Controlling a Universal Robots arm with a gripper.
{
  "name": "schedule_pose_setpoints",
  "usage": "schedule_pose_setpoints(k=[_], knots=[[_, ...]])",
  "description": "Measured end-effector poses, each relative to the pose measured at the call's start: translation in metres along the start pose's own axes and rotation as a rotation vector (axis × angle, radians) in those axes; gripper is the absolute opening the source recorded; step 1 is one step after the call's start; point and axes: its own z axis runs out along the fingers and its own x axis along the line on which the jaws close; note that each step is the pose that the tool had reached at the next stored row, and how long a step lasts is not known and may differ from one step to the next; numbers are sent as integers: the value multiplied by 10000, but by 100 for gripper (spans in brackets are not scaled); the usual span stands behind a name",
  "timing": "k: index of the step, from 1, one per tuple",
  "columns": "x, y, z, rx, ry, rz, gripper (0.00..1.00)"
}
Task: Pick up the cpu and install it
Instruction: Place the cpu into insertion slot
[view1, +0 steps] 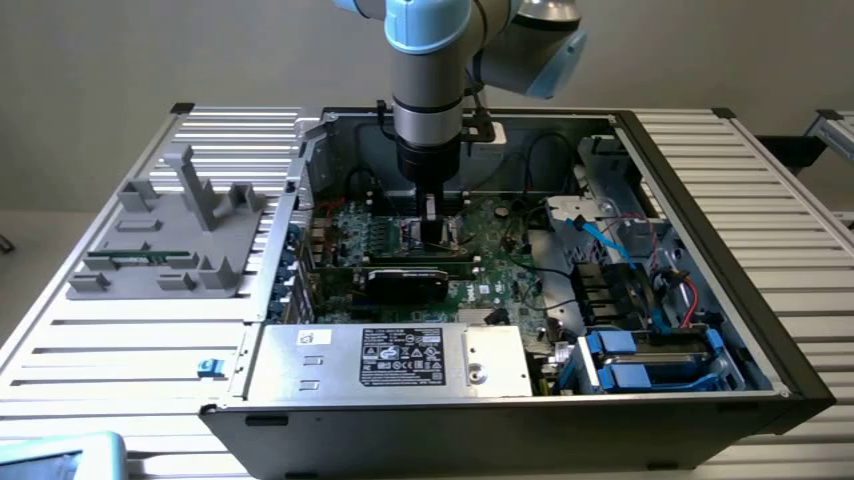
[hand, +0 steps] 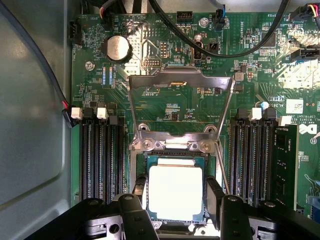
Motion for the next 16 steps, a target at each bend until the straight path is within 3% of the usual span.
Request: schedule_pose_setpoints(k=[3, 4, 8, 12, 16], knots=[[0, 0, 0, 0, 0, 0, 57], [0, 0, 0, 0, 0, 0, 64], [0, 0, 0, 1, 11, 1, 64], [1, 2, -33, 0, 87, 4, 64], [7, 7, -159, -1, 140, 7, 64]])
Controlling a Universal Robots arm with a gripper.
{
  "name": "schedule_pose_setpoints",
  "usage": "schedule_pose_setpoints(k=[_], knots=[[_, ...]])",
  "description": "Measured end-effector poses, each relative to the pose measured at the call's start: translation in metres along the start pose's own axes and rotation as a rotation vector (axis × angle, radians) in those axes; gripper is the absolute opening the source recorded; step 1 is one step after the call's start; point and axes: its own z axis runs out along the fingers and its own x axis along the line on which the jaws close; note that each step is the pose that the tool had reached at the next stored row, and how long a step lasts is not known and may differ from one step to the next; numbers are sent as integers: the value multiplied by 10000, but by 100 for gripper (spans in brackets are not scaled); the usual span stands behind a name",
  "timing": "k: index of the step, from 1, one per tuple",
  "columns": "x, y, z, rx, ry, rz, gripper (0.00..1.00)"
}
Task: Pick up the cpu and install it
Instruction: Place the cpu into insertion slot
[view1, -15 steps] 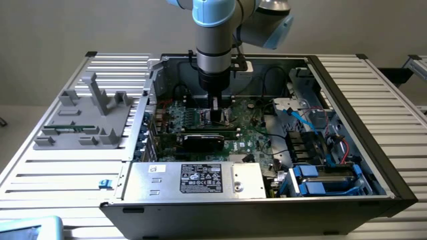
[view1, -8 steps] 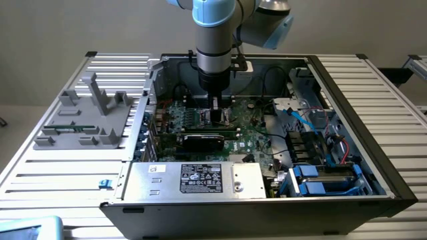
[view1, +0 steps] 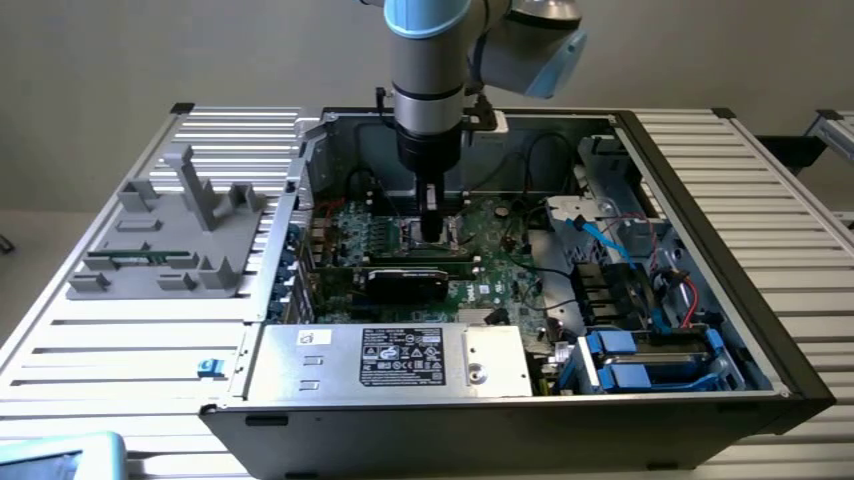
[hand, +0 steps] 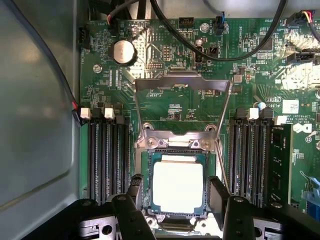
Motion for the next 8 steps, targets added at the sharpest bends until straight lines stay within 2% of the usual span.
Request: schedule_pose_setpoints(k=[8], knots=[[13, 23, -360, 2, 3, -2, 64]])
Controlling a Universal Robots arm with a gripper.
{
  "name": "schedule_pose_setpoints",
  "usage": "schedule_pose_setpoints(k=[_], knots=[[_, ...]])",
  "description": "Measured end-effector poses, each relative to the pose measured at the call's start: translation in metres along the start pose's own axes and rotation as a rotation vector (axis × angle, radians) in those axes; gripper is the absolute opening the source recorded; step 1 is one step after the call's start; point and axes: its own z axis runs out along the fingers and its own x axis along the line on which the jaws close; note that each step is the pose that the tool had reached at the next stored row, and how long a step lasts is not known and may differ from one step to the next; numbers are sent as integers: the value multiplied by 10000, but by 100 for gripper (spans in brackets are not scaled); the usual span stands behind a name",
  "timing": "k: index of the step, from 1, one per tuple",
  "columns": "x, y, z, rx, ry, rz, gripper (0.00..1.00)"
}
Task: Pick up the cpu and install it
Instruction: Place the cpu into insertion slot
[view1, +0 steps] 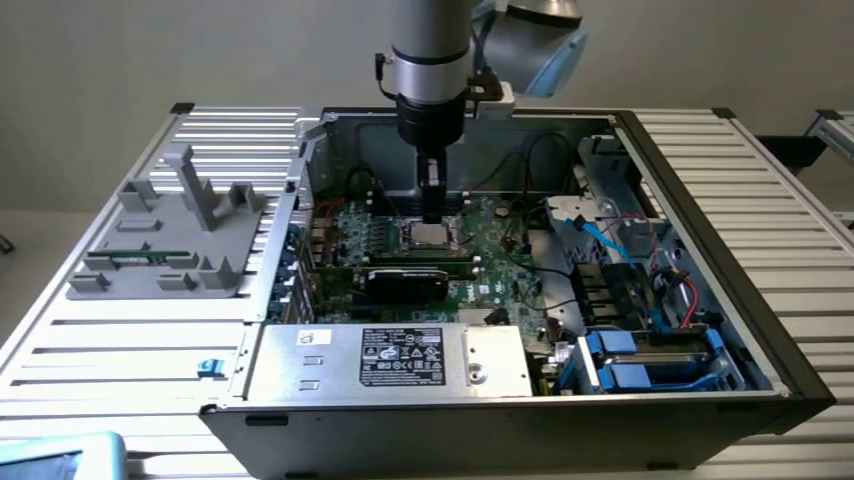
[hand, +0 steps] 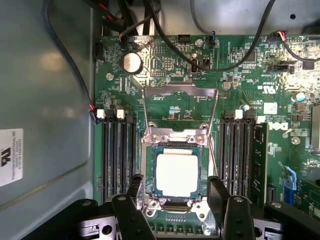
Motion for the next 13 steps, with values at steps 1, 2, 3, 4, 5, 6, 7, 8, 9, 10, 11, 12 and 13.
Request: schedule_pose_setpoints(k=[1, 2, 3, 4, 5, 6, 7, 8, 9, 10, 11, 12, 13], knots=[[2, 6, -43, -1, 0, 1, 64], [4, 18, -92, 1, 0, 1, 64], [5, 32, -136, 0, 3, 1, 64], [4, 52, -179, 5, 5, 2, 64], [3, 75, -220, 13, 10, 3, 64], [0, 96, -261, 25, 13, 3, 64], [-4, 114, -298, 40, 13, 4, 64], [-9, 130, -332, 58, 15, 5, 64], [-15, 143, -355, 84, 14, 7, 64], [-23, 153, -363, 115, 16, 9, 64], [-27, 158, -362, 126, 20, 9, 64], [-28, 159, -362, 127, 20, 10, 64], [-28, 159, -362, 129, 18, 10, 64]])
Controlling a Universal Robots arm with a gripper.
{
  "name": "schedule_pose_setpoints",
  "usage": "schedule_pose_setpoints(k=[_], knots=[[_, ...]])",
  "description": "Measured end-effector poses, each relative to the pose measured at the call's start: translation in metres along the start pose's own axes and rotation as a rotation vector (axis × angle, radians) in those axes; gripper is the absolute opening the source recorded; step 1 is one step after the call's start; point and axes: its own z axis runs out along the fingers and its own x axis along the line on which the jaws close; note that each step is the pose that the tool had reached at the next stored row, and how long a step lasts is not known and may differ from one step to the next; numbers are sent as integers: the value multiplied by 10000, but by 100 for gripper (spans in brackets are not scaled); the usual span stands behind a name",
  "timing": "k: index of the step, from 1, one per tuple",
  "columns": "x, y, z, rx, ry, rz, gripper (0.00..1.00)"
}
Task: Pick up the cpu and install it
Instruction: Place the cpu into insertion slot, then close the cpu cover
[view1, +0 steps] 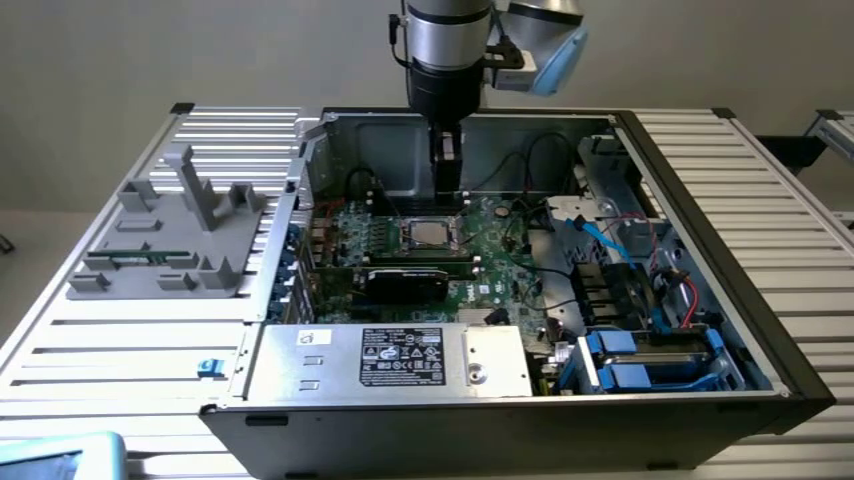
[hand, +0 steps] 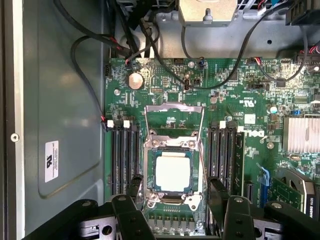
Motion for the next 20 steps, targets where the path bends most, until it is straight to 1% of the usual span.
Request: schedule_pose_setpoints(k=[10, 11, 12, 14, 15, 18, 19, 20], knots=[[0, 0, 0, 1, -3, 0, 64], [0, 0, 0, 0, -2, 0, 61], [0, 0, -1, 0, -3, 0, 61], [0, 0, -1, 0, -3, 0, 49], [0, 0, 0, 0, -3, 0, 49], [0, 0, -1, 0, -3, -1, 31], [0, 0, -1, 0, -3, 0, 31], [0, 0, 0, 0, -3, 0, 25]])
